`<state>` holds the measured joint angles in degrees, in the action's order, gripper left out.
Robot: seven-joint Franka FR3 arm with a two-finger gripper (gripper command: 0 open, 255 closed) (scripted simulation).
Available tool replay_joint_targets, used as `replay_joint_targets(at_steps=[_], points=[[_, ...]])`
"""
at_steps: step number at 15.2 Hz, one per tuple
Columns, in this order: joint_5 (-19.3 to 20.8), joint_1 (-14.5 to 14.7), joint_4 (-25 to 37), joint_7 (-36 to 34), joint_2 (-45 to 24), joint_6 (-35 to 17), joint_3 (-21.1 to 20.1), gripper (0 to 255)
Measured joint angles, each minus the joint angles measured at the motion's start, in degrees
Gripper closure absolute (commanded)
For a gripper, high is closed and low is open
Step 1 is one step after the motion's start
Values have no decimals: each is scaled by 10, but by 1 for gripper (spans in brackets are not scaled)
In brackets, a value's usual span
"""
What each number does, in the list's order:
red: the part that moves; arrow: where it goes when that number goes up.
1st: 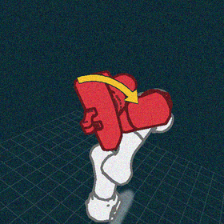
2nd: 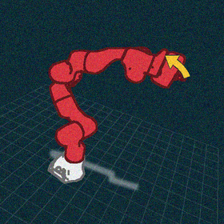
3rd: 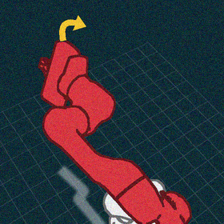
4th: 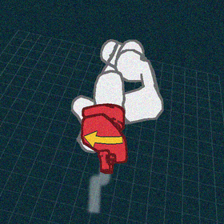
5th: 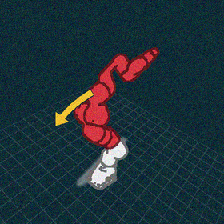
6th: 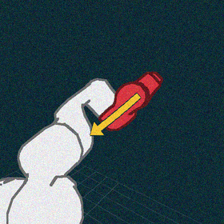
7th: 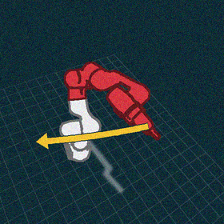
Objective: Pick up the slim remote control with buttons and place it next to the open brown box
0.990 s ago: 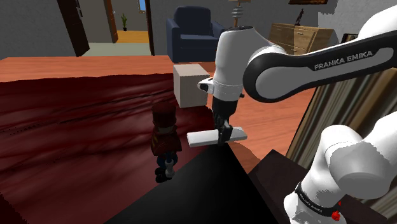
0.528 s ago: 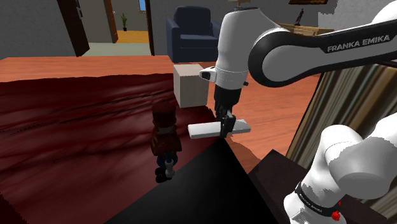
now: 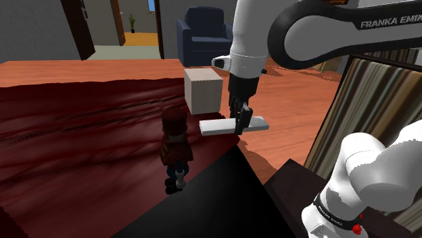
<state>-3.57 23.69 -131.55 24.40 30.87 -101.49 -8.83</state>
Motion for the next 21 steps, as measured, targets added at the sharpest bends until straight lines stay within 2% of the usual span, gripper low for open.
replay_joint_targets(at_steps=[11,21], points=[[6,-4,86,5,-9,77,8,255],[50,-49,146,130,-76,71,103,255]])
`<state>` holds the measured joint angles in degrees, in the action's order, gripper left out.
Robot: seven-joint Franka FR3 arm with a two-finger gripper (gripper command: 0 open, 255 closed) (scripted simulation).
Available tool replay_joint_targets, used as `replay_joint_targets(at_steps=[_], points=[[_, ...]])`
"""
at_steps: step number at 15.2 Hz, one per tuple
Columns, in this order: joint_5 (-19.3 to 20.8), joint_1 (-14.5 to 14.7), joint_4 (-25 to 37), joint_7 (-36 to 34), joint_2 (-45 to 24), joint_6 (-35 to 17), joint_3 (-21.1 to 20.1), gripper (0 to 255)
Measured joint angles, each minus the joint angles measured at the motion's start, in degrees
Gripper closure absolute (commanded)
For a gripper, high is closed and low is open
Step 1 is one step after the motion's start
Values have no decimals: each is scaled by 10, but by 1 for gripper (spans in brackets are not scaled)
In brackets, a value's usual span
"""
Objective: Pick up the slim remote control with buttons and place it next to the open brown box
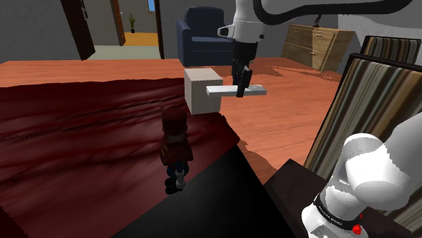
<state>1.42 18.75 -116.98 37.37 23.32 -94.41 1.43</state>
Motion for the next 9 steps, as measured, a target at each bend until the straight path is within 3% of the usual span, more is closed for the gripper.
replay_joint_targets(at_steps=[9], points=[[14,-38,90,115,-101,-14,80,255]])
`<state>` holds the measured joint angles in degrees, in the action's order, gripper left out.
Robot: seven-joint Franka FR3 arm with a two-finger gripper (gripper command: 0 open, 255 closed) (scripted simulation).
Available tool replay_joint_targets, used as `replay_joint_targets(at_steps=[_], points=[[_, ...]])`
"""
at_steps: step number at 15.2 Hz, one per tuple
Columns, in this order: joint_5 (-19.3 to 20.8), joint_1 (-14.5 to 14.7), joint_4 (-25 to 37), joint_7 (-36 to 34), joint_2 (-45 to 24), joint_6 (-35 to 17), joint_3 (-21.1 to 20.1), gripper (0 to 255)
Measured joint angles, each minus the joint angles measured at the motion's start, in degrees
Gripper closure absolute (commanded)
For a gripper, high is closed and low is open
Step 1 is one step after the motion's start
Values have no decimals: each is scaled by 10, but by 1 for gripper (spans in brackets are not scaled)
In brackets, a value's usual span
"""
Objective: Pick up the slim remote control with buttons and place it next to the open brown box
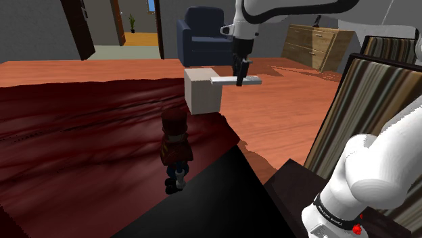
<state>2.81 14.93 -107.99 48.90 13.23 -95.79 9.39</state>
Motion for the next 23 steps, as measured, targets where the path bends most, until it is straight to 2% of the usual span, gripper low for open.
replay_joint_targets(at_steps=[6,23], points=[[-11,-23,90,67,-84,6,40,255],[-10,-26,-37,69,-85,-122,44,255]])
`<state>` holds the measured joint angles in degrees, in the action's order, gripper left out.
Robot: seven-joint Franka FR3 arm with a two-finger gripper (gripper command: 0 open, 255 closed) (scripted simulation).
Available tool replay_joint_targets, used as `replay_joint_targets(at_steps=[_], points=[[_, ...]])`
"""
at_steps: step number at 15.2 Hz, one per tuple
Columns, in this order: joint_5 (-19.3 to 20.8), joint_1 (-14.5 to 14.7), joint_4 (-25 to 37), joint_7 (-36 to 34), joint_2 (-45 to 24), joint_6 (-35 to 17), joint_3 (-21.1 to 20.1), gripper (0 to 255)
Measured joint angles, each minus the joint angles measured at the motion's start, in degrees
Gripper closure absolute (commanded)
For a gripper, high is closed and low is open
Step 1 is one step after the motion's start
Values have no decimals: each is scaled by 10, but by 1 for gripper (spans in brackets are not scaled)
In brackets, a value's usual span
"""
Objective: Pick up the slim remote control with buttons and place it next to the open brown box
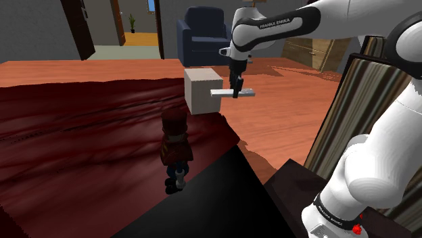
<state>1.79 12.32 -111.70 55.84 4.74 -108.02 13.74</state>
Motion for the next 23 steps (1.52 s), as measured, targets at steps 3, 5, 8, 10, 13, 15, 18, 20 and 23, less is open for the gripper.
replay_joint_targets(at_steps=[3,5,8,10,13,15,18,20,23], points=[[-1,0,-16,0,-5,-21,0,255],[-2,0,-28,1,-8,-36,1,255],[-2,0,-49,1,-12,-61,1,255],[-3,-1,-60,2,-16,-76,2,255],[-4,-1,-77,2,-21,-97,2,255],[-5,-1,-88,4,-26,-114,3,255],[-8,-1,-99,4,-36,-134,2,255],[-9,-1,-110,5,-41,-150,3,255],[-13,-2,-121,8,-54,-173,3,255]])
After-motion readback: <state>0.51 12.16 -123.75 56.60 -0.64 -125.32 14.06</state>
